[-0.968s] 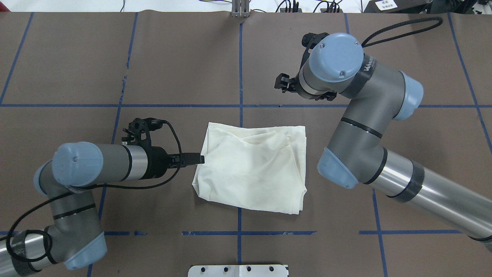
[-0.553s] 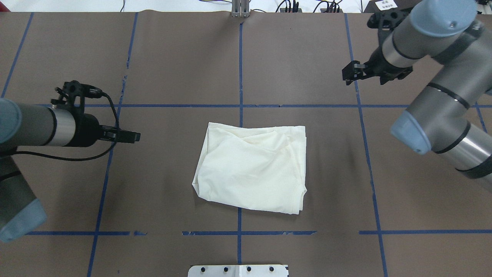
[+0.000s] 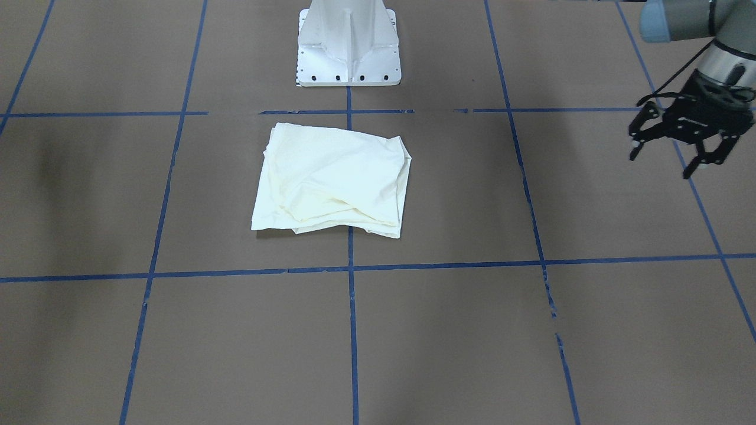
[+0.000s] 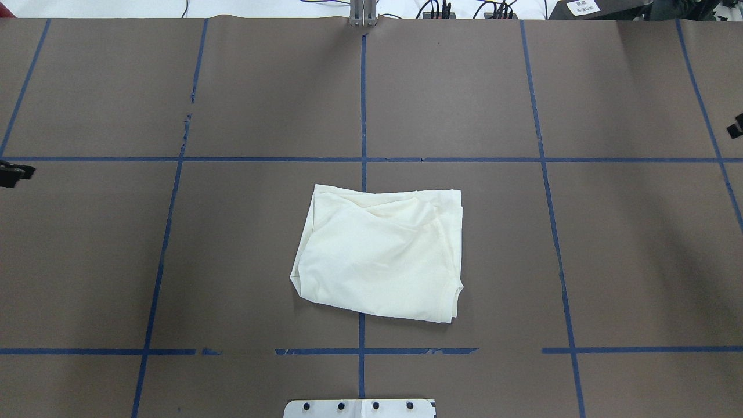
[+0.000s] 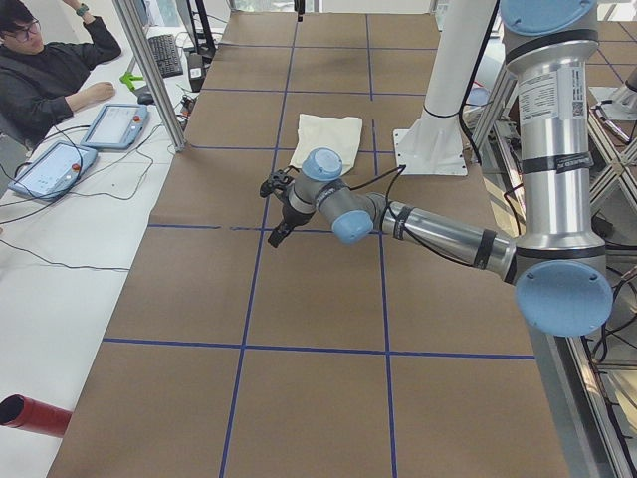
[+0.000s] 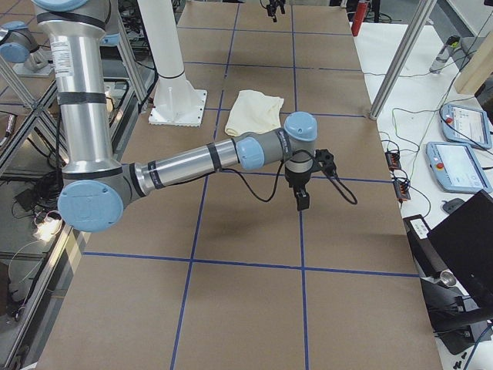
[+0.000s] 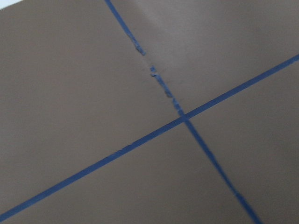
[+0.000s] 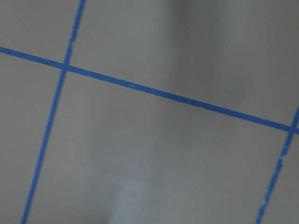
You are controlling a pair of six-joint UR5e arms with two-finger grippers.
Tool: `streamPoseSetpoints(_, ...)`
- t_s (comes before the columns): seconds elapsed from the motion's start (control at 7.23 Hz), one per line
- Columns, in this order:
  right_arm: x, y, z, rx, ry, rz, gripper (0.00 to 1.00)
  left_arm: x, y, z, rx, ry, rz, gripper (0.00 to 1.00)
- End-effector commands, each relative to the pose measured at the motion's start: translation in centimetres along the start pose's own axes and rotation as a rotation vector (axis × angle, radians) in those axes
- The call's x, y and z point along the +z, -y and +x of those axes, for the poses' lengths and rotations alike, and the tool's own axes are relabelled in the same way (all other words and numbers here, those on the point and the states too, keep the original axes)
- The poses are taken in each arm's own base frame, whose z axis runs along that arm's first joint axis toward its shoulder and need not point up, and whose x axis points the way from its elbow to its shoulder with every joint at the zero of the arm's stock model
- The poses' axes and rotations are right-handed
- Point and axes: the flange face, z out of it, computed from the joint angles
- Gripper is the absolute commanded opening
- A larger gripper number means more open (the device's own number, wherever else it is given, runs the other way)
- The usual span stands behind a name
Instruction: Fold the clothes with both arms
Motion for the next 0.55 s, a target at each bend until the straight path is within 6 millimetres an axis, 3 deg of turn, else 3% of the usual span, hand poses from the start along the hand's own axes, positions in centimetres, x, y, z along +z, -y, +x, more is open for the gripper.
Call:
streamPoseSetpoints(0.0, 0.5, -8.2, 7.8, 0.058, 0.027, -0.092, 1.0, -5.5, -4.0, -9.8, -0.075, 0.034, -0.125, 1.0)
streamPoseSetpoints(0.14, 1.6, -11.4, 9.4, 0.105, 0.022, -0.121, 1.0, -5.5, -5.4, -10.7, -0.155, 0.02, -0.192, 1.0)
streamPoseSetpoints(0.41, 2.2, -13.0, 10.2, 0.136, 0.019, -0.138, 1.0, -4.0, -9.2, -13.6, -0.27, 0.017, -0.306, 1.0)
